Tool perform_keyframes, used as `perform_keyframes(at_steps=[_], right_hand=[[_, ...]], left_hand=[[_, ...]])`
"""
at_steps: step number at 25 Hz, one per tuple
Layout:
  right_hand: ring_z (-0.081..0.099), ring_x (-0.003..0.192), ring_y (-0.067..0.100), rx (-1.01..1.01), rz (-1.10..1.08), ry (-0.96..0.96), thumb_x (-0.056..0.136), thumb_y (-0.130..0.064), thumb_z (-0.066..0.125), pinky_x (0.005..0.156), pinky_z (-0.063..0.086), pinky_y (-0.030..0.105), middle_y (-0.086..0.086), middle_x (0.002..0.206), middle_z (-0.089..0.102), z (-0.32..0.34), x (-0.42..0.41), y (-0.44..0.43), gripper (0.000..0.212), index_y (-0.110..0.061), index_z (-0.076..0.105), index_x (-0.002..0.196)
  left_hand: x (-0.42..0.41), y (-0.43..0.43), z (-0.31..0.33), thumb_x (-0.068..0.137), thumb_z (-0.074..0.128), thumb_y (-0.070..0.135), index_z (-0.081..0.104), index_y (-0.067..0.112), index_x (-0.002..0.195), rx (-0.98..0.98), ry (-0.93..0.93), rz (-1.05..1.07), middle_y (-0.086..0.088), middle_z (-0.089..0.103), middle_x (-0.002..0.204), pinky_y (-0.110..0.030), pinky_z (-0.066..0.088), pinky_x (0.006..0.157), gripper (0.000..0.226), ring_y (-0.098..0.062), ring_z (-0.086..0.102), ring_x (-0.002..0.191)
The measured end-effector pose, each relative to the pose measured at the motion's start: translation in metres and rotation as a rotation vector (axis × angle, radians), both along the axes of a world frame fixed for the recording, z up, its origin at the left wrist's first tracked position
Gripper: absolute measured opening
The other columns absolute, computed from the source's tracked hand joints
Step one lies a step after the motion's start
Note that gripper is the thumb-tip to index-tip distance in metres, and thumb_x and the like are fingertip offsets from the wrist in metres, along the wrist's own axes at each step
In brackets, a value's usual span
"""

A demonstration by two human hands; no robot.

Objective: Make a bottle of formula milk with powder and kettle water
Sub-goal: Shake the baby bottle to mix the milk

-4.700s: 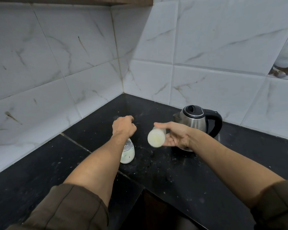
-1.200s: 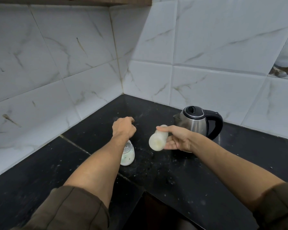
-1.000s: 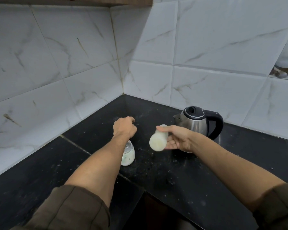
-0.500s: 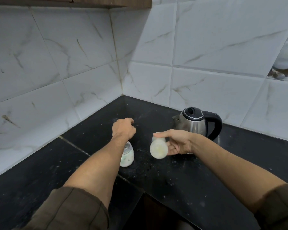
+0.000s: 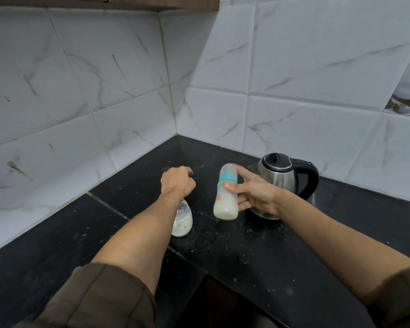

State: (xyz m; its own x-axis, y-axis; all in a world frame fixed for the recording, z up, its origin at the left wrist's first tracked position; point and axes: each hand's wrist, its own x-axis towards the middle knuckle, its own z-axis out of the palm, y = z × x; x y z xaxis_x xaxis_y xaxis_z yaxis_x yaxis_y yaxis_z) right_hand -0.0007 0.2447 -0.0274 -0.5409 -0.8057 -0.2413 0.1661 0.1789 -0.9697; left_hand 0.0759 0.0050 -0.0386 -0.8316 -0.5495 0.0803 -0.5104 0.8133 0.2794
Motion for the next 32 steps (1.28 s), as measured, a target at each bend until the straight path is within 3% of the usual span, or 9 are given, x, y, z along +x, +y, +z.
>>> perform_keyframes(at_steps=[2,6,11,15,19,22,27,30,32], right_hand=[[0.076,0.104,0.042,-0.054,-0.121,-0.014,0.081,-0.032,0.09,0.087,0.064,0.053,0.015,0.121,0.077,0.003,-0.001,-0.001,0.077,-0.041,0.049,0.145],[0.076,0.108,0.04,0.009,0.075,0.067,0.078,-0.035,0.092,0.086,0.063,0.05,0.017,0.12,0.077,-0.001,0.003,0.0,0.082,-0.051,0.046,0.144],[0.077,0.103,0.039,-0.104,-0.176,0.028,0.077,-0.033,0.094,0.085,0.065,0.052,0.014,0.116,0.079,0.001,-0.001,-0.006,0.087,-0.044,0.045,0.148],[0.077,0.105,0.038,-0.001,0.045,0.09,0.076,-0.037,0.094,0.078,0.065,0.044,0.015,0.119,0.077,0.0,0.003,-0.006,0.085,-0.051,0.046,0.144],[0.079,0.098,0.039,-0.105,-0.248,-0.03,0.084,-0.029,0.088,0.077,0.065,0.045,0.016,0.127,0.074,-0.001,-0.001,-0.009,0.069,-0.041,0.051,0.141],[0.078,0.101,0.039,0.015,-0.034,0.015,0.078,-0.036,0.092,0.075,0.065,0.043,0.014,0.12,0.078,-0.002,0.002,-0.008,0.075,-0.047,0.05,0.14],[0.079,0.098,0.038,-0.097,-0.237,-0.047,0.082,-0.032,0.09,0.079,0.066,0.046,0.017,0.128,0.073,-0.001,0.003,-0.011,0.067,-0.042,0.053,0.138],[0.078,0.1,0.039,0.018,-0.012,0.015,0.078,-0.037,0.092,0.075,0.065,0.042,0.015,0.121,0.077,-0.004,0.008,-0.009,0.075,-0.048,0.05,0.139],[0.078,0.101,0.039,0.006,-0.042,0.021,0.079,-0.036,0.091,0.077,0.065,0.044,0.016,0.121,0.077,-0.005,0.008,-0.008,0.077,-0.047,0.048,0.142]], left_hand=[[0.0,0.001,0.0,0.095,0.058,0.016,0.068,0.027,0.137,-0.005,-0.003,-0.001,-0.003,0.072,0.131,-0.043,0.053,0.105,0.044,-0.026,0.066,0.121],[-0.002,0.005,0.001,0.096,0.059,0.017,0.067,0.026,0.138,-0.014,-0.008,-0.005,-0.003,0.072,0.131,-0.042,0.055,0.103,0.043,-0.025,0.066,0.12],[-0.003,0.006,0.003,0.096,0.057,0.017,0.066,0.026,0.139,-0.024,-0.002,-0.004,-0.004,0.071,0.134,-0.041,0.052,0.104,0.045,-0.028,0.064,0.125],[-0.003,0.007,0.001,0.097,0.059,0.017,0.065,0.026,0.14,-0.014,-0.009,-0.006,-0.004,0.07,0.133,-0.041,0.054,0.103,0.044,-0.026,0.064,0.123],[-0.001,0.004,0.0,0.095,0.057,0.016,0.067,0.027,0.138,-0.026,0.0,-0.003,-0.003,0.072,0.131,-0.04,0.054,0.102,0.045,-0.027,0.065,0.122],[-0.002,0.004,-0.001,0.095,0.058,0.017,0.067,0.026,0.137,-0.013,0.001,-0.006,-0.003,0.072,0.131,-0.041,0.054,0.102,0.045,-0.027,0.065,0.122],[-0.001,0.004,-0.003,0.093,0.057,0.017,0.068,0.028,0.137,-0.005,-0.002,-0.001,-0.004,0.071,0.131,-0.04,0.054,0.101,0.046,-0.03,0.064,0.122],[-0.002,0.005,-0.002,0.096,0.059,0.017,0.067,0.027,0.138,0.006,0.0,-0.006,-0.004,0.071,0.132,-0.042,0.055,0.102,0.044,-0.028,0.065,0.121],[-0.003,0.005,-0.001,0.096,0.059,0.017,0.067,0.027,0.138,-0.001,0.009,-0.006,-0.004,0.071,0.132,-0.041,0.055,0.102,0.044,-0.027,0.065,0.121]])
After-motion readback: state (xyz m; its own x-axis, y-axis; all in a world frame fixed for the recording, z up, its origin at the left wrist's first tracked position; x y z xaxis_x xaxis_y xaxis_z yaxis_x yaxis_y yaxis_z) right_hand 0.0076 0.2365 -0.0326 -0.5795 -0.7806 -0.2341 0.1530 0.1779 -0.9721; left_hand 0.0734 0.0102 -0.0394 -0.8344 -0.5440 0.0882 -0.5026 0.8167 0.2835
